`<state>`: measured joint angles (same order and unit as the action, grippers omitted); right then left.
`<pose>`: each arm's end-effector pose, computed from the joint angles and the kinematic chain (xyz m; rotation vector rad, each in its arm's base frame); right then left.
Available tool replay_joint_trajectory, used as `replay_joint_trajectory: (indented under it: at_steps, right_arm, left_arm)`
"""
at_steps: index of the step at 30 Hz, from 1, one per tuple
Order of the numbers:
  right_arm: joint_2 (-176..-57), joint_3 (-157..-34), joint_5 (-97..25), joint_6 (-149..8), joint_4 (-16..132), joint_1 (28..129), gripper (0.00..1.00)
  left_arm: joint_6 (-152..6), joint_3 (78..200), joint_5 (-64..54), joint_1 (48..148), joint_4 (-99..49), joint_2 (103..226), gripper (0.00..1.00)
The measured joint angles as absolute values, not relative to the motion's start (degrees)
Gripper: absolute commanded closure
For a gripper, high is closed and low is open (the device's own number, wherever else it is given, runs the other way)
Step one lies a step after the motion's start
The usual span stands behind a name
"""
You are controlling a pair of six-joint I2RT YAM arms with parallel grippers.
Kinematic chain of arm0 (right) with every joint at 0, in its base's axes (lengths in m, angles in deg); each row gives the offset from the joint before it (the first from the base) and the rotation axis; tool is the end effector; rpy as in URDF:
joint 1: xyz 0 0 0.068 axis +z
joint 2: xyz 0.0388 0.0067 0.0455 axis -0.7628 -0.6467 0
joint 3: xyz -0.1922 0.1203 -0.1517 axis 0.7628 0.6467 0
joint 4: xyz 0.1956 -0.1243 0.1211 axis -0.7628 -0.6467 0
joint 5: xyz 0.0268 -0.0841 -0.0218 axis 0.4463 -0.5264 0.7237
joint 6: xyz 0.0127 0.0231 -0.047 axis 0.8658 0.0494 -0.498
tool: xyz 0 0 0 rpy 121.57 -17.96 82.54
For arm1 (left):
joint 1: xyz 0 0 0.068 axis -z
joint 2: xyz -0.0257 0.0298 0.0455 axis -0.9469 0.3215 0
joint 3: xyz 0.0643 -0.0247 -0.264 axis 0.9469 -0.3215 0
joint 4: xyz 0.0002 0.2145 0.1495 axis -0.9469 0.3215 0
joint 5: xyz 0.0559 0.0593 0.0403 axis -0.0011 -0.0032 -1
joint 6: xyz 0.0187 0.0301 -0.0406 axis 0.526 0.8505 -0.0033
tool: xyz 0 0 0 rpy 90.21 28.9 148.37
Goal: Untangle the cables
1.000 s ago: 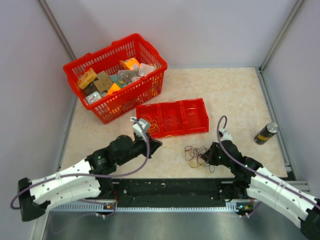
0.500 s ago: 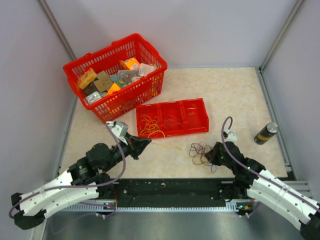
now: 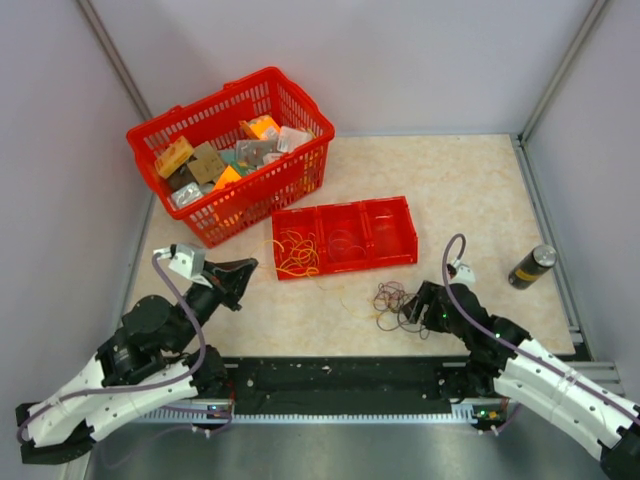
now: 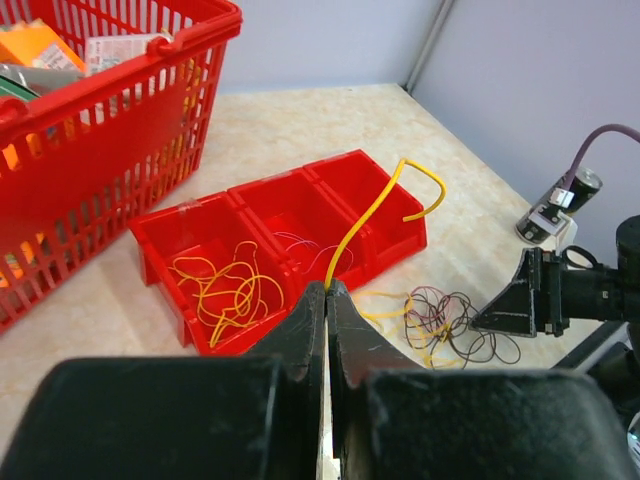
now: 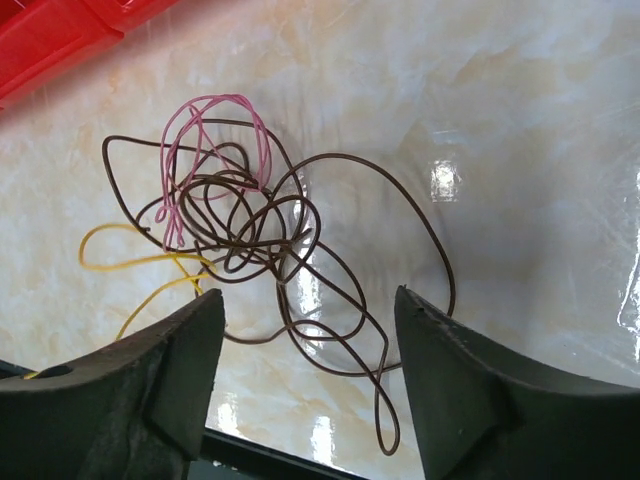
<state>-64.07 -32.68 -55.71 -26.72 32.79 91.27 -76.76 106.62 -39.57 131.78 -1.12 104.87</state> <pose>0.0958 0.0752 0.1564 0.2958 2.3427 0.5823 0.0481 -0.0529 0.3445 0.2336 1.5538 -0.7018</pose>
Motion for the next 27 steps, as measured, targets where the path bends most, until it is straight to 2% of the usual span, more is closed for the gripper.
replay_joint_trajectory:
  at_steps: [7,14,26,27]
  right_arm:
    - [-64.27,-32.68,-53.38,-29.34,33.73,91.27,0.2]
    - [-67.44,-32.55,-44.33,-35.02,42.04,91.29,0.19]
    - [-91.19,-36.42,-44.59,-34.85,56.9,92.03,0.34]
    - [-92.44,-36.57,-44.65,-34.72,58.45,92.54,0.38]
  left_arm:
    - [-76.39,109.44,-40.93,131.78,1.75,103.1,1.0]
    - [-76.65,115.45,-41.17,131.78,1.66,99.93,1.0]
    - [-82.07,115.36,-36.75,131.78,-0.68,96.63,1.0]
    - [-82.34,115.36,-36.43,131.78,-0.64,96.63,1.0]
